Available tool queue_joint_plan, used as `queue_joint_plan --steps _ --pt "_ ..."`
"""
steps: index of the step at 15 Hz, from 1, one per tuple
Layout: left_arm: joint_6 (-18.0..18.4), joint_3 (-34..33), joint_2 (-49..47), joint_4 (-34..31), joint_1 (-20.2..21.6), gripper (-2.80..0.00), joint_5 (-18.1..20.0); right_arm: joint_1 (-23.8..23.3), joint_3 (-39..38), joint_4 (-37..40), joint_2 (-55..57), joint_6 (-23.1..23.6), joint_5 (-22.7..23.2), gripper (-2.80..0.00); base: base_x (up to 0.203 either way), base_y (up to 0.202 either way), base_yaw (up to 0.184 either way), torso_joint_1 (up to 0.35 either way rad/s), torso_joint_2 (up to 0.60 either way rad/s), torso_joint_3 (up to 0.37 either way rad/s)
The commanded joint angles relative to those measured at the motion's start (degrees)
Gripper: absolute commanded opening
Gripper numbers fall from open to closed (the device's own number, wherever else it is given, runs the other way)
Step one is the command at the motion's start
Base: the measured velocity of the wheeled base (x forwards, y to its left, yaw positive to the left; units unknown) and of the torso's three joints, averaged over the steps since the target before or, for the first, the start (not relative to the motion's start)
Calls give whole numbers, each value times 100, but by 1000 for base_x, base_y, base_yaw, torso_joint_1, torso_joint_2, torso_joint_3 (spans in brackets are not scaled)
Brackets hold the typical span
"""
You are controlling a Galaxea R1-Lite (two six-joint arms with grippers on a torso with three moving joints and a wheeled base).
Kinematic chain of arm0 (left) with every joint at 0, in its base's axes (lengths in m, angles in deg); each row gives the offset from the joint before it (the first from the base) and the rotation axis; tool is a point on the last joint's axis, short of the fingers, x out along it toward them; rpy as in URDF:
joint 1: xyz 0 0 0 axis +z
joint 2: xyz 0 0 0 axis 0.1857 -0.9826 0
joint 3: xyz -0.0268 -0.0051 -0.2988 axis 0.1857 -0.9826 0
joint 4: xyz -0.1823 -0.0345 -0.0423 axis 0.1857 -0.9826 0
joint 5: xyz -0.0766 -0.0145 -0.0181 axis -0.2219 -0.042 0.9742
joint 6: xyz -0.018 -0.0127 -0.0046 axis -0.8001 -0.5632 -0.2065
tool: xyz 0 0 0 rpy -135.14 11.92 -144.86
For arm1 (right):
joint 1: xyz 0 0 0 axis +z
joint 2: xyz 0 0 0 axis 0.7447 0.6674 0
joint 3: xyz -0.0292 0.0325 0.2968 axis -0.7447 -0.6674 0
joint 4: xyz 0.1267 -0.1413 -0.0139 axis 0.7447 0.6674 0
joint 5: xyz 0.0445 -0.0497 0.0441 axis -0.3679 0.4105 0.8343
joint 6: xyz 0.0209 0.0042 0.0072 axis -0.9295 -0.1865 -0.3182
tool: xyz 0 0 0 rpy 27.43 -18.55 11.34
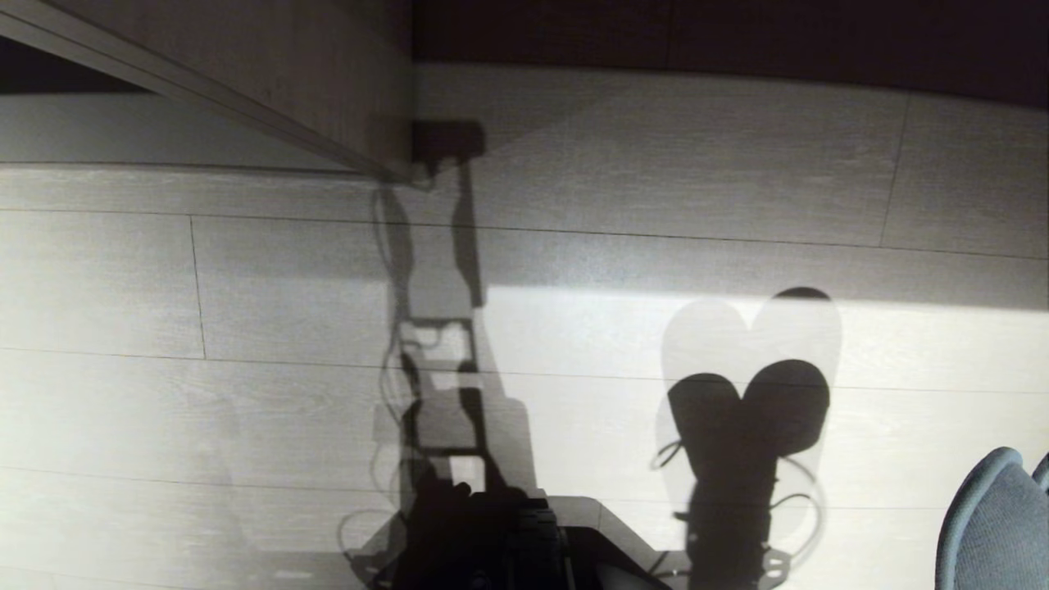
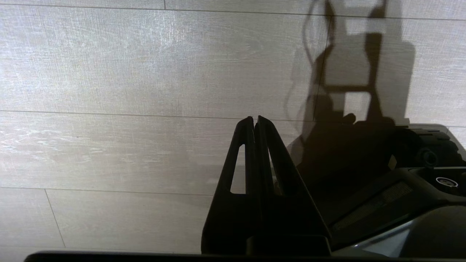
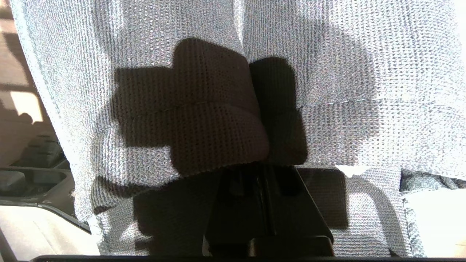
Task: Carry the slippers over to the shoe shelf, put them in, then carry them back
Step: Place the slippers into the shoe cabinet
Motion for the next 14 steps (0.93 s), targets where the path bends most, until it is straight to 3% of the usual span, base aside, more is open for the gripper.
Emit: queue_joint_plan --steps 1,6,14 --pt "-2 1 -5 -1 0 -280 0 -2 -1 -3 20 5 2 -280 0 0 0 0 0 0" --pt "-2 -2 -5 2 0 -280 0 -2 -1 -3 20 5 2 -280 0 0 0 1 2 29" --pt "-2 -1 -5 1 0 -280 0 -2 -1 -3 20 5 2 -280 0 0 0 2 2 187"
